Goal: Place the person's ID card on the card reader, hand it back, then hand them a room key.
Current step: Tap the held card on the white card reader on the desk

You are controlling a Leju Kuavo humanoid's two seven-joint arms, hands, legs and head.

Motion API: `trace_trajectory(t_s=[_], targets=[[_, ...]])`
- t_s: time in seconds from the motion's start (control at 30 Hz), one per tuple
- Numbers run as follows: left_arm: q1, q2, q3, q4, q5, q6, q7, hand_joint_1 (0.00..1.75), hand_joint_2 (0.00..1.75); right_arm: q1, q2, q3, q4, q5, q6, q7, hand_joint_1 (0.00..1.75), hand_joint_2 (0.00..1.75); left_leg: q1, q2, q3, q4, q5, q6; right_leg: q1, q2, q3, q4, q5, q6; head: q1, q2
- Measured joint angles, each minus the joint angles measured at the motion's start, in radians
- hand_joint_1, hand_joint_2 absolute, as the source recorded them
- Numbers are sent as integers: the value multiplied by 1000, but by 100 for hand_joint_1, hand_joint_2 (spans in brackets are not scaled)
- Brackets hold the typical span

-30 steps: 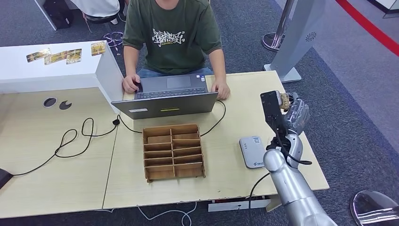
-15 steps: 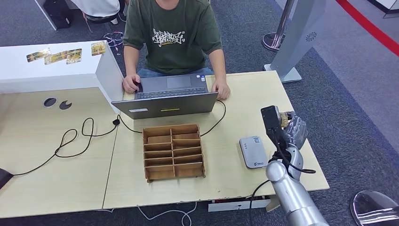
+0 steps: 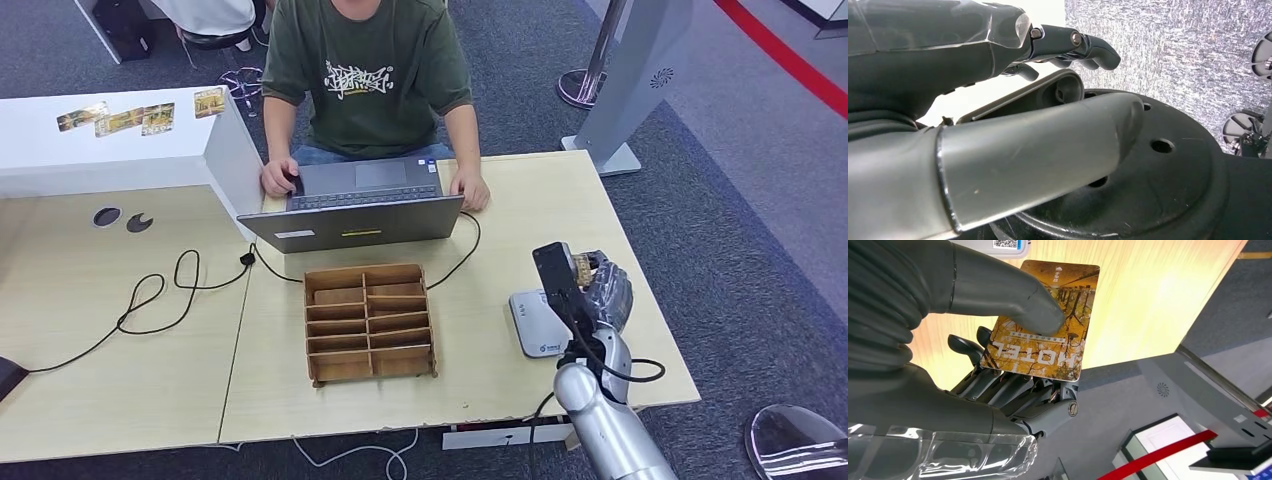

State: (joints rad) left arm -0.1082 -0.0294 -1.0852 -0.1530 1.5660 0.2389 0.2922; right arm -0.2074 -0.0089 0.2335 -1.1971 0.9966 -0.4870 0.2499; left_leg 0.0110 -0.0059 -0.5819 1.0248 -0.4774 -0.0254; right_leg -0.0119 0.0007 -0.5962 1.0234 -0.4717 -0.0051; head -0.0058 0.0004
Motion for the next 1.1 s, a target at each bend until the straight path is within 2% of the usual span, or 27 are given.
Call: trace_trajectory(t_s=[0.3,0.6,0.83,1.1], targets=[[2,0,26,0,0,3,-2,0,0,83,-37,17,-144,-1,29,12,175,175,0,0,0,0,0,1,0,0,0,0,0,0,0,0],[4,0,53,0,0,10,-5,0,0,170,-69,17,-217,-72,91,32,175,175,0,0,-1,0,-1,1,0,0,0,0,0,0,0,0],[4,0,53,0,0,10,-5,0,0,192,-75,17,-219,-114,120,37,175,175,0,0,-1,0,-1,1,0,0,0,0,0,0,0,0],[4,0,53,0,-6,9,-4,0,0,168,-75,25,-161,-158,140,32,175,175,0,0,-1,0,0,1,0,0,0,0,0,0,0,0]])
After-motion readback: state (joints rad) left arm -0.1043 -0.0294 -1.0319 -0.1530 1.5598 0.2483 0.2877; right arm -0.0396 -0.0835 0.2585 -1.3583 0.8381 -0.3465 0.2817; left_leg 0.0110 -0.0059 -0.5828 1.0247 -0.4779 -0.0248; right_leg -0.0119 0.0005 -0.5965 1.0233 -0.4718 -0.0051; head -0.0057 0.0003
